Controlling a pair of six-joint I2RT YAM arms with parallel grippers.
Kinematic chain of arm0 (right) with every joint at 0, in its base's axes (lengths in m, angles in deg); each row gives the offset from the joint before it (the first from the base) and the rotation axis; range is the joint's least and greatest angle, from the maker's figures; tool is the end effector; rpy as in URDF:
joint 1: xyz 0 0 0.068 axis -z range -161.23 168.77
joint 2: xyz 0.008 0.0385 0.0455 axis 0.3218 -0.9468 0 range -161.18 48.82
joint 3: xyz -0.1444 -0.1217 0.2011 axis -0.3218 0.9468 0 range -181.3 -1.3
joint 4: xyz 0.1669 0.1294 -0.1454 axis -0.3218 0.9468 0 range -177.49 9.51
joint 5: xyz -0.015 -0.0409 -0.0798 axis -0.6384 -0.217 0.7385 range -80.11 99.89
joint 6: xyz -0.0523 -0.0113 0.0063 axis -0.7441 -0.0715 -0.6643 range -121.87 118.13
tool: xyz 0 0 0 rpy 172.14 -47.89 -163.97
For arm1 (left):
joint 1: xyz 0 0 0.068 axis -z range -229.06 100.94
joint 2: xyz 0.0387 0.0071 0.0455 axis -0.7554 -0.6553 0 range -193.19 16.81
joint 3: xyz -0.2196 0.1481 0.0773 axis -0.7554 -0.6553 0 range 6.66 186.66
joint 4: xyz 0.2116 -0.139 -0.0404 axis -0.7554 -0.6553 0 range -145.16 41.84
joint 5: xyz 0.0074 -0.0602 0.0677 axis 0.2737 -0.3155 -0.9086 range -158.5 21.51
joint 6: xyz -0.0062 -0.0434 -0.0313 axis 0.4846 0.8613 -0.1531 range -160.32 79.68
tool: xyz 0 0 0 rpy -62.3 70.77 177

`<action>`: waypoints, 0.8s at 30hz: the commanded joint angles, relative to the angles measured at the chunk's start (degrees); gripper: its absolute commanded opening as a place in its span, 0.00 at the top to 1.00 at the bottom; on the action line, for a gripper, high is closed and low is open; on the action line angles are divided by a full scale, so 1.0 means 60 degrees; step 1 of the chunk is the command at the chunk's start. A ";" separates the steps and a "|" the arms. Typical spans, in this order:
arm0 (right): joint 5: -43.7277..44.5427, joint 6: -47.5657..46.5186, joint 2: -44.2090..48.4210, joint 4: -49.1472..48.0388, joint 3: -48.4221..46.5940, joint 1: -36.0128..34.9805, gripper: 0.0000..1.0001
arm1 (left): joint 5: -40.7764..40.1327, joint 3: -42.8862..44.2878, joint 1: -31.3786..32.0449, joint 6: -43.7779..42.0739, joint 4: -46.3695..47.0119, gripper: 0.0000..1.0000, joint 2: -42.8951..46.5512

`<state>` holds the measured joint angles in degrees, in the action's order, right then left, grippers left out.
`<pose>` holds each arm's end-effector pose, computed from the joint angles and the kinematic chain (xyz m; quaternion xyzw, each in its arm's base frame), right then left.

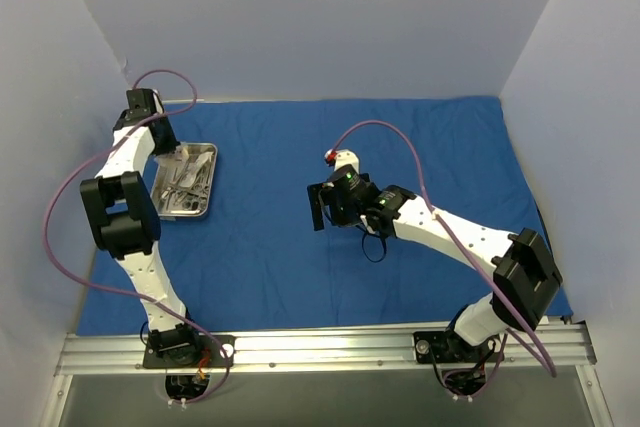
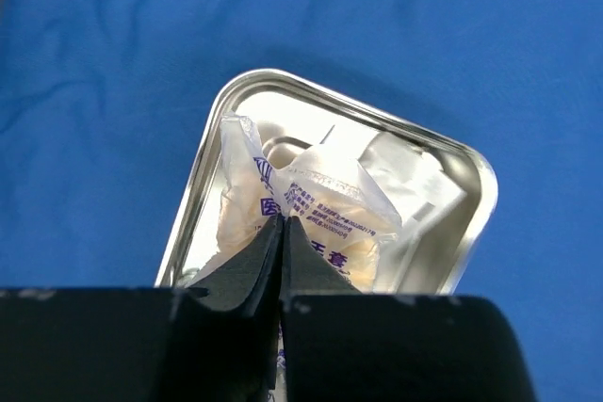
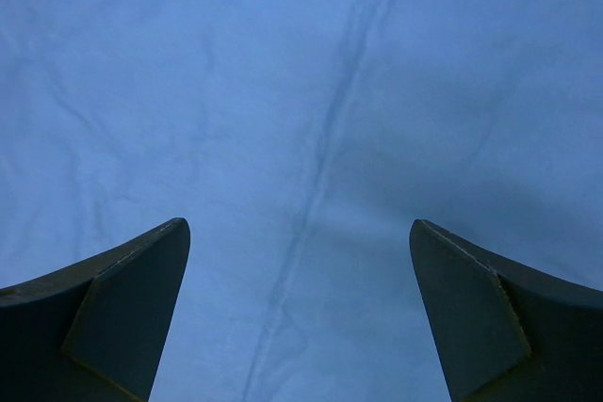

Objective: Open and lay out the surgical kit
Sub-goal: Pick up the medical item from the container, then place the medical item in the surgical kit.

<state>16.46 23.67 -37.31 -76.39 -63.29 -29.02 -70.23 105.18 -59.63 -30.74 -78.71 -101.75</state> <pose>0.2277 0.2450 0.2737 -0.1452 0.8749 0.2334 0.3987 0.4550 0.0859 0.2378 -0.1697 0.9259 0.0171 0.3370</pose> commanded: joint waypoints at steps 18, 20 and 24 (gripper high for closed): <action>-0.1622 0.0606 -0.1258 -0.1116 -0.4432 0.0260 0.14 | -0.1570 -0.2972 0.4235 0.3147 0.0052 0.93 0.6312; -0.1666 0.0752 -0.1494 -0.1102 -0.4813 0.0318 0.19 | -0.1716 -0.3104 0.4644 0.3236 0.0023 0.93 0.6591; -0.2030 0.1045 -0.1904 -0.1539 -0.5019 0.0362 0.25 | -0.2009 -0.3222 0.5303 0.3558 0.0008 0.93 0.6884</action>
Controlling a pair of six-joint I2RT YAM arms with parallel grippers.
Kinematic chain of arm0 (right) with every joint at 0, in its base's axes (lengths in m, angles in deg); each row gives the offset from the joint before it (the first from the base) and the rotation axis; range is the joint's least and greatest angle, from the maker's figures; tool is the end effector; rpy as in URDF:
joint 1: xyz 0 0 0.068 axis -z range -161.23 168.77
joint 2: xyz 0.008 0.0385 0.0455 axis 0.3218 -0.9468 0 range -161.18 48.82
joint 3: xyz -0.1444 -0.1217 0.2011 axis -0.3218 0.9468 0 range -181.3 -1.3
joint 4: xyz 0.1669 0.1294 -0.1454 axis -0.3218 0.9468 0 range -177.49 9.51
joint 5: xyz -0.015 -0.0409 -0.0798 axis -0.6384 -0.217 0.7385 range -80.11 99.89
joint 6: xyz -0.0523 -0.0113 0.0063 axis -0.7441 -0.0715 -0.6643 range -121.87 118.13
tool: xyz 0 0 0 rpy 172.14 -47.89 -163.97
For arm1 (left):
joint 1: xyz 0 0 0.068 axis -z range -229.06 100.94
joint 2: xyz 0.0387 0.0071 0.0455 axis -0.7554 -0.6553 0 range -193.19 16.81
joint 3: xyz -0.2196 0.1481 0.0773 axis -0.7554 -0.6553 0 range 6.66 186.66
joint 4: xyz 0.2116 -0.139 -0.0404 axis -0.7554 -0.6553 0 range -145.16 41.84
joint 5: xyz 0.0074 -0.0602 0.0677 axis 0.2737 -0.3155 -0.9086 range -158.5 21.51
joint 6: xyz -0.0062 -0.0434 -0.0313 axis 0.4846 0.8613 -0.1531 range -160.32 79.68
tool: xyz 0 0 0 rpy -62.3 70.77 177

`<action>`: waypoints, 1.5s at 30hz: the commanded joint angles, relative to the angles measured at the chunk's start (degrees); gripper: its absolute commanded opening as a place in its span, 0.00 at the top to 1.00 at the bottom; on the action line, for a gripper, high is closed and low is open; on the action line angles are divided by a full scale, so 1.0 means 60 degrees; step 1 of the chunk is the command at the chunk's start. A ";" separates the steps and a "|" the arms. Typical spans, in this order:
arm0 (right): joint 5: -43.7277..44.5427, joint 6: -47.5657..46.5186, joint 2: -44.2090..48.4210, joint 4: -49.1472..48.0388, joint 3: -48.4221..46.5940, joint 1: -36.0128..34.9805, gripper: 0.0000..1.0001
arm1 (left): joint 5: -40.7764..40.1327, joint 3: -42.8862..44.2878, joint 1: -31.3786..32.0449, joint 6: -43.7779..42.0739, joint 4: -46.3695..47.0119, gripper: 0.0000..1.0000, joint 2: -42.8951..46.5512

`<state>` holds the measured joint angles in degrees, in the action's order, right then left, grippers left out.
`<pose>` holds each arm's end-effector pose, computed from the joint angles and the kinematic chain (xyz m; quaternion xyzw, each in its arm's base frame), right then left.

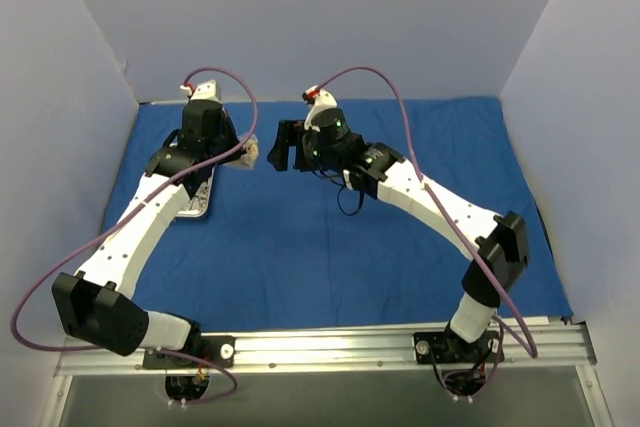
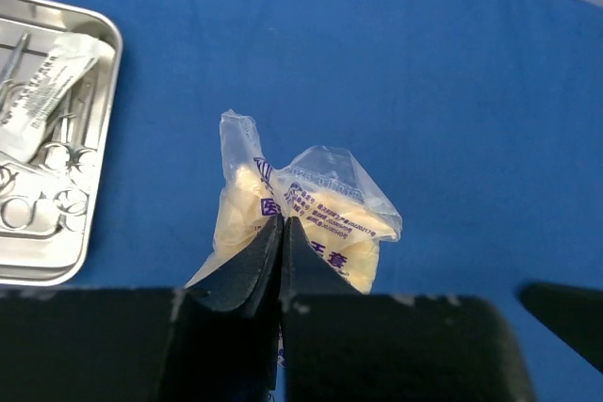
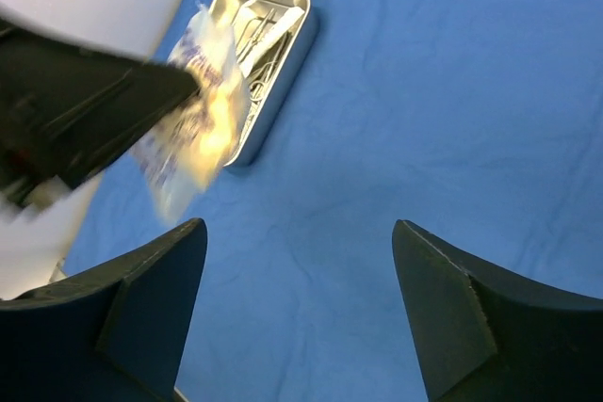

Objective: Open and lay out the surgical kit
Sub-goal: Place the medical item in the surgical kit.

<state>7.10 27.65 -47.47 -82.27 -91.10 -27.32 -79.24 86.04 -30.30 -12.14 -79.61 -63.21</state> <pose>0.2770 0.2904 0.3894 -0.1270 0.7650 0.4018 0.4871 0.2921 -0.0923 0.3761 -0.1167 0.8645 -0.1169 0.4747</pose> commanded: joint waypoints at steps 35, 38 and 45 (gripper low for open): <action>-0.1381 0.1042 -0.1486 -0.2041 -0.0663 0.0210 0.88 | -0.1271 -0.1012 0.1414 0.0532 0.1036 0.93 0.1048; -0.1439 0.0969 -0.1253 -0.2055 -0.0444 0.0458 1.00 | -0.0979 -0.1377 0.1414 0.0546 0.1255 0.83 0.1121; -0.1747 0.0516 -0.0593 -0.1880 0.0127 0.1337 1.00 | -0.0539 -0.2403 0.1428 0.0781 0.1593 0.62 0.1195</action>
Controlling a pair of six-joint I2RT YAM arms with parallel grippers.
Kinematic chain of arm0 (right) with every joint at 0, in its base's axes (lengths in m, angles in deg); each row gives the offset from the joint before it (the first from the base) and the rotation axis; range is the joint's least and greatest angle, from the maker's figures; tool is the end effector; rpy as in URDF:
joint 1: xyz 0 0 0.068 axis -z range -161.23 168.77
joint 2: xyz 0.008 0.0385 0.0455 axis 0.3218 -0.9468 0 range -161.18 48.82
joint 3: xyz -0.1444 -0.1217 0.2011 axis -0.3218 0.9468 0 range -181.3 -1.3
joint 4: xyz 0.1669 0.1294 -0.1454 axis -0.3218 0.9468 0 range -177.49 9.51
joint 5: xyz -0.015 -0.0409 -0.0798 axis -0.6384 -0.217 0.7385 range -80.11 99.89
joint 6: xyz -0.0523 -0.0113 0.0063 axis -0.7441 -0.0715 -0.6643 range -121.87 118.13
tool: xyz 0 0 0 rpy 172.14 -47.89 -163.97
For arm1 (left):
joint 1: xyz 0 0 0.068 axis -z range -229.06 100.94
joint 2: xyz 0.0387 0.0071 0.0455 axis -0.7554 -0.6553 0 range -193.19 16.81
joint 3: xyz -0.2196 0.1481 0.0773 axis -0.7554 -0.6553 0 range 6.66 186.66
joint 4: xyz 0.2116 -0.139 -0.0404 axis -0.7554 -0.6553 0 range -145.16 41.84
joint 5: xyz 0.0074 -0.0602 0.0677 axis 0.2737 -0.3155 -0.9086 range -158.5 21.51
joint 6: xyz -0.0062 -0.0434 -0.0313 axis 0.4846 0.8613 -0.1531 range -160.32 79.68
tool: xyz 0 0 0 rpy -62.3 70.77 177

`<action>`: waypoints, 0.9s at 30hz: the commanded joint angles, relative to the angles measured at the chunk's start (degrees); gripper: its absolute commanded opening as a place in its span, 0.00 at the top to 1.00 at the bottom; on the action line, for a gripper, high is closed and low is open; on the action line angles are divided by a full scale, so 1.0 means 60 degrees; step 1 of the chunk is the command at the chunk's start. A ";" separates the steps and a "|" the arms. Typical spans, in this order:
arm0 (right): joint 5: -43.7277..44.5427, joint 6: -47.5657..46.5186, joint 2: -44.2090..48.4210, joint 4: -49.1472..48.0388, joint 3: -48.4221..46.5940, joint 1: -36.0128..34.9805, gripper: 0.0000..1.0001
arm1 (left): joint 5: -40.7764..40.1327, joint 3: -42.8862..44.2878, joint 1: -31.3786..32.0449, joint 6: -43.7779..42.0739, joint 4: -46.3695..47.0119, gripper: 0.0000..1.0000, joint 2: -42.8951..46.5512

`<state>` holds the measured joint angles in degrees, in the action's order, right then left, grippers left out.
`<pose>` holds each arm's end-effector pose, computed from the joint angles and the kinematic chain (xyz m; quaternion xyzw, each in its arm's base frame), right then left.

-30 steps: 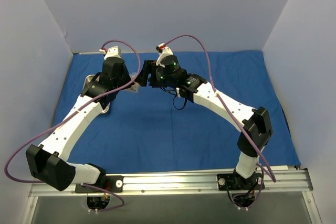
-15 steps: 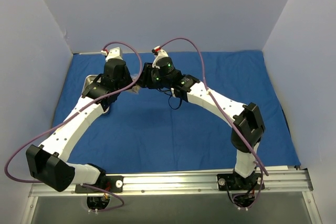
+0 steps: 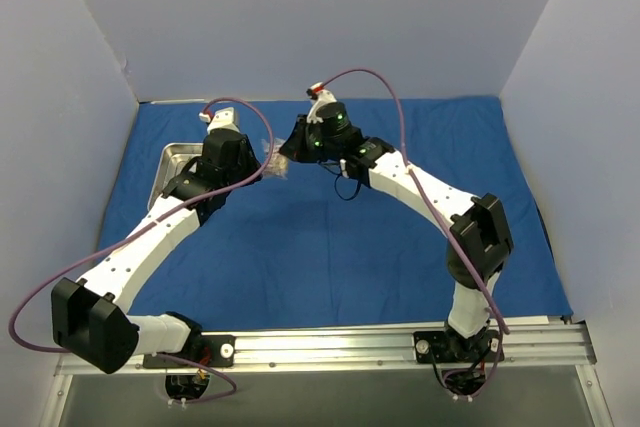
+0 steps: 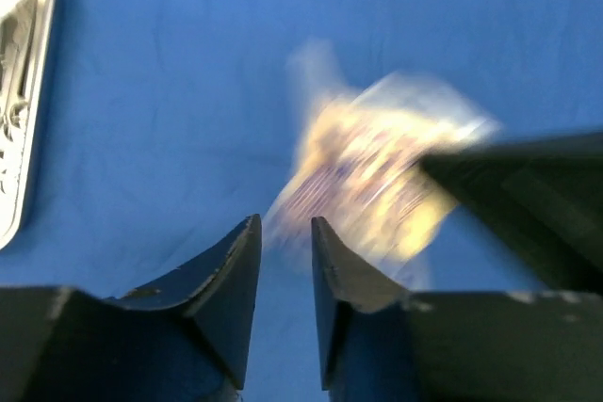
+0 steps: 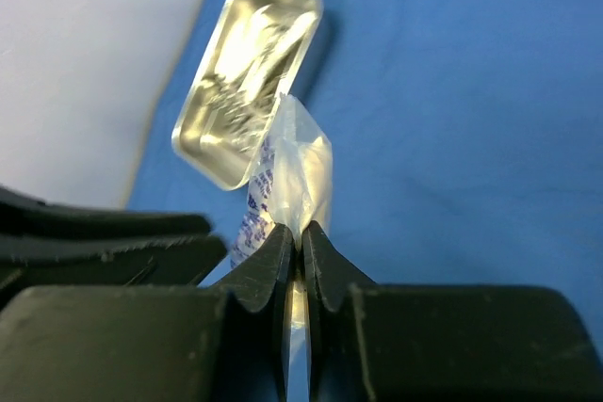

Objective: Open and lay out the surgical kit
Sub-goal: Place the medical item in the surgical kit.

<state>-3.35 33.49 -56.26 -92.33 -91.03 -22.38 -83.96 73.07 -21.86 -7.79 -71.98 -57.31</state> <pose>0.3283 0.2978 0.3461 -0.1122 0.7590 0.4629 0.4439 0.2575 -0.1218 0.3412 -0.1058 0.8607 -0.1392 0.4781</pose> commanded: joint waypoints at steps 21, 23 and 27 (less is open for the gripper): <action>-0.2994 -0.7795 -0.1542 0.5580 -0.2005 0.7295 1.00 | 0.1493 -0.0068 -0.1149 -0.1320 -0.1289 0.06 0.0064; -0.3242 -0.7972 -0.2129 0.5773 -0.2665 0.7706 1.00 | 0.1581 -0.0097 -0.1223 -0.1510 -0.1407 0.06 0.0094; -0.3567 -0.8264 -0.3051 0.5961 -0.3923 0.8000 1.00 | 0.1537 -0.0112 -0.1252 -0.1804 -0.1568 0.06 0.0065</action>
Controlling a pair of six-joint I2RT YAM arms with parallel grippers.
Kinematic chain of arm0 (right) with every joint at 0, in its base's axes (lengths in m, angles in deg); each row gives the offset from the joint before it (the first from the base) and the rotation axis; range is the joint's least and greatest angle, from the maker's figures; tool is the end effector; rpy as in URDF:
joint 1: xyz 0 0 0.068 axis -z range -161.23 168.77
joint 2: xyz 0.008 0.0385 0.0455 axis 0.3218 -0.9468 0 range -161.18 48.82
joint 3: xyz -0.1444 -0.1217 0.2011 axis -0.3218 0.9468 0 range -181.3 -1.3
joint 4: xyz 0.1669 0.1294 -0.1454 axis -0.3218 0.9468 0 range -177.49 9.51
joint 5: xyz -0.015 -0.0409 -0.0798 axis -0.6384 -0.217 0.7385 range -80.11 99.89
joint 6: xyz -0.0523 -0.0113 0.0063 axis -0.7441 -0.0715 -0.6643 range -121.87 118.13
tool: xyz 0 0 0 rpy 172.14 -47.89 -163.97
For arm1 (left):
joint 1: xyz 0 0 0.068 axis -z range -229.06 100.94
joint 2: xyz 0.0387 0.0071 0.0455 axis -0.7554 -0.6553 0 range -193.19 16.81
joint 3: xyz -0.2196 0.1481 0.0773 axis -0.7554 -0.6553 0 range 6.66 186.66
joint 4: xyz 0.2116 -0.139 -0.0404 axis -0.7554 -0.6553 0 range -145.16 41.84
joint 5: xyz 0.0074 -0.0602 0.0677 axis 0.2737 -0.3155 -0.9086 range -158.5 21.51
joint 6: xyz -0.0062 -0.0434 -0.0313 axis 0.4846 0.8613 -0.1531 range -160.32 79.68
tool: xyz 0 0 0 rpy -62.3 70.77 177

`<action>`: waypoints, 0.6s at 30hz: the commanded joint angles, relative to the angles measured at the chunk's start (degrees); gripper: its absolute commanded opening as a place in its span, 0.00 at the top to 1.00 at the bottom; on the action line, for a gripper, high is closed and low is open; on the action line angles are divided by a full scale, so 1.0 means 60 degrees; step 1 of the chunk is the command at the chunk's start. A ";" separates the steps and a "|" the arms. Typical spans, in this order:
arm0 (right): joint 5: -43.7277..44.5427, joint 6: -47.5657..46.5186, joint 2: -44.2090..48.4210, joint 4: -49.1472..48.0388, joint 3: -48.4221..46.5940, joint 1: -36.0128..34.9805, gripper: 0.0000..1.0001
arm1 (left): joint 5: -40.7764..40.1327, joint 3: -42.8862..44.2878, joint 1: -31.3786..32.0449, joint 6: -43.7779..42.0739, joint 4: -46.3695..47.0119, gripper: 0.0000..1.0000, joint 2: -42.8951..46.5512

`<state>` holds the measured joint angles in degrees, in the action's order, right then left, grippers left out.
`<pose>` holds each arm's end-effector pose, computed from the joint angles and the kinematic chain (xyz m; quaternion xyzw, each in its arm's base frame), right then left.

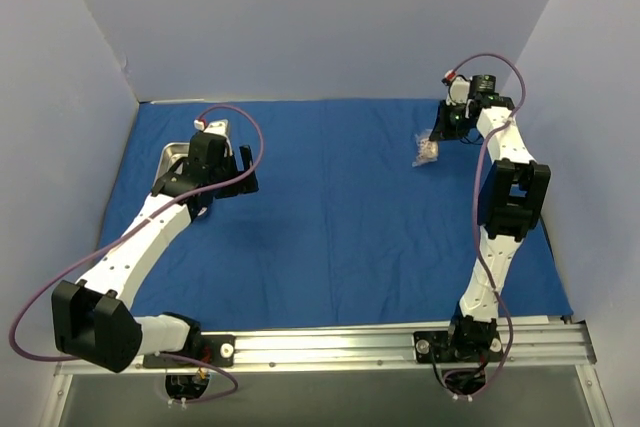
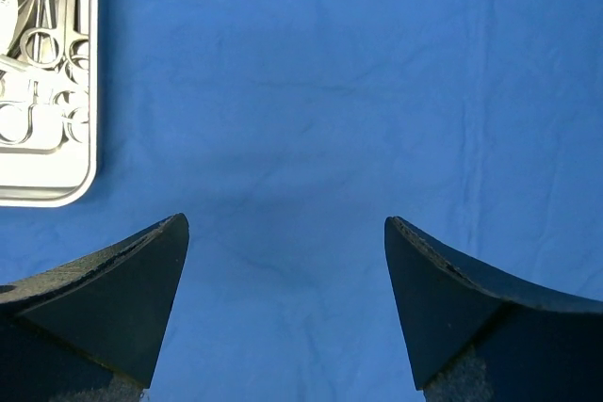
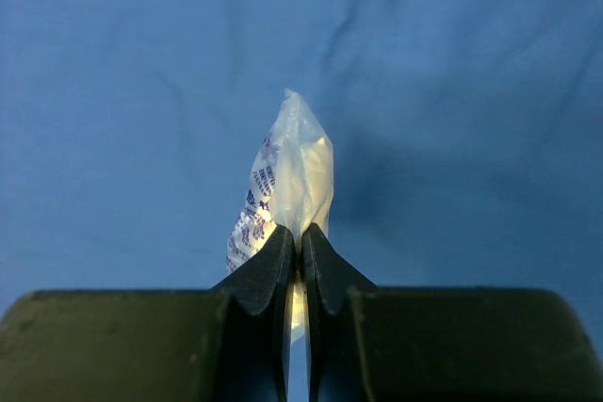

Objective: Open and lay out the surgical kit
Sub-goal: Place the medical item in the surgical kit.

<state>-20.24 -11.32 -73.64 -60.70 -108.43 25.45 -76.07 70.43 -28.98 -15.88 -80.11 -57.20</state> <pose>0.4868 -0.0390 0.2632 -0.1268 0.8797 0.1802 0.4213 0.2588 -0.0897 0.3134 -0.0614 0.9106 -0.0973 0.3971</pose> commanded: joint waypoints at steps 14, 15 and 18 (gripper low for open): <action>0.0549 -0.1209 -0.2896 0.0444 -0.3706 0.0411 0.97 | 0.0207 0.0739 -0.0065 -0.0896 -0.0360 0.06 -0.0642; 0.0887 -0.1063 -0.2984 0.0312 -0.3823 0.0396 0.96 | 0.0266 0.0768 -0.0065 -0.0896 -0.0331 0.06 -0.0700; 0.1914 -0.0725 -0.2912 -0.0448 -0.3591 0.0411 0.84 | 0.0471 0.0696 -0.0065 -0.0911 -0.0228 0.06 -0.0744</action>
<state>-15.43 -17.29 -92.13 -59.00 -128.52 27.48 -74.47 72.24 -29.05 -20.09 -82.21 -61.51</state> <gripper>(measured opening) 0.137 0.941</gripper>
